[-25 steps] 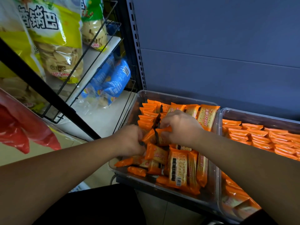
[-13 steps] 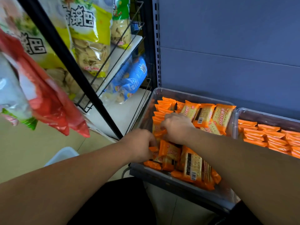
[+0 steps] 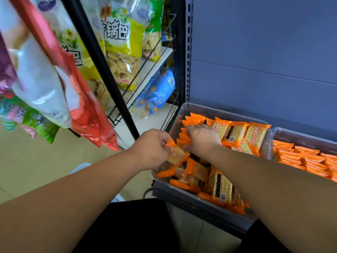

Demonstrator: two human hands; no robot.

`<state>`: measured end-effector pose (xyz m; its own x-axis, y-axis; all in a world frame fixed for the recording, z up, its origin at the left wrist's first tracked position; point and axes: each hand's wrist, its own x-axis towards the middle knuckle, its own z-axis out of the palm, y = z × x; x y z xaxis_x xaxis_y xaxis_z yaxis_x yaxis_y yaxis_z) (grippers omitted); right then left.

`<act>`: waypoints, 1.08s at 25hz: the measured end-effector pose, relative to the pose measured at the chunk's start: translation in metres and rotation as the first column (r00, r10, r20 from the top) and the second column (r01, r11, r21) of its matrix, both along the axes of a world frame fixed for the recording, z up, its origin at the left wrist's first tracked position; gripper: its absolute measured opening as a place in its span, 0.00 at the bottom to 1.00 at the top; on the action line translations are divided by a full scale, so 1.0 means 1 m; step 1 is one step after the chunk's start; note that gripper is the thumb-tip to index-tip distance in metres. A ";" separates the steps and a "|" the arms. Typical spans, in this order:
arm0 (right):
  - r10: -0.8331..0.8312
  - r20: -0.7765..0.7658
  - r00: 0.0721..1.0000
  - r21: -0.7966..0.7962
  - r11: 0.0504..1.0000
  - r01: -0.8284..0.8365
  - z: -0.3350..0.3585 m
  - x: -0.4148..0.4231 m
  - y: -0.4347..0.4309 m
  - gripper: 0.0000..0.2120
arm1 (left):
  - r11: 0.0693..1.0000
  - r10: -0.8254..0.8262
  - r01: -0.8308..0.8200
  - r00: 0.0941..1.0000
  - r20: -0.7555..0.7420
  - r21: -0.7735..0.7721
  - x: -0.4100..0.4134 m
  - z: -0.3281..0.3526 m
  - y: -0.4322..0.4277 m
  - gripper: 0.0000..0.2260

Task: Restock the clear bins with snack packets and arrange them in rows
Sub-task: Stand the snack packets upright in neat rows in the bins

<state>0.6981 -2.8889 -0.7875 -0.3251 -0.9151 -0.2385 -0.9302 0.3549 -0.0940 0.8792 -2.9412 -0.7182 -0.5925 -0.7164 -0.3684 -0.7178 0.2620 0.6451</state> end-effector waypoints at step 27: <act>-0.169 0.638 0.751 -0.146 0.931 0.334 0.032 -0.076 0.064 0.17 | 0.956 -0.281 0.243 0.920 0.272 0.165 -0.074 -0.087 0.015 0.19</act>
<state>0.6223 -2.8245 -0.7559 -0.4141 -0.8741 -0.2539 -0.5267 0.4577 -0.7163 0.8051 -2.9259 -0.8053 -0.6061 -0.4869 -0.6289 -0.7950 0.3965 0.4591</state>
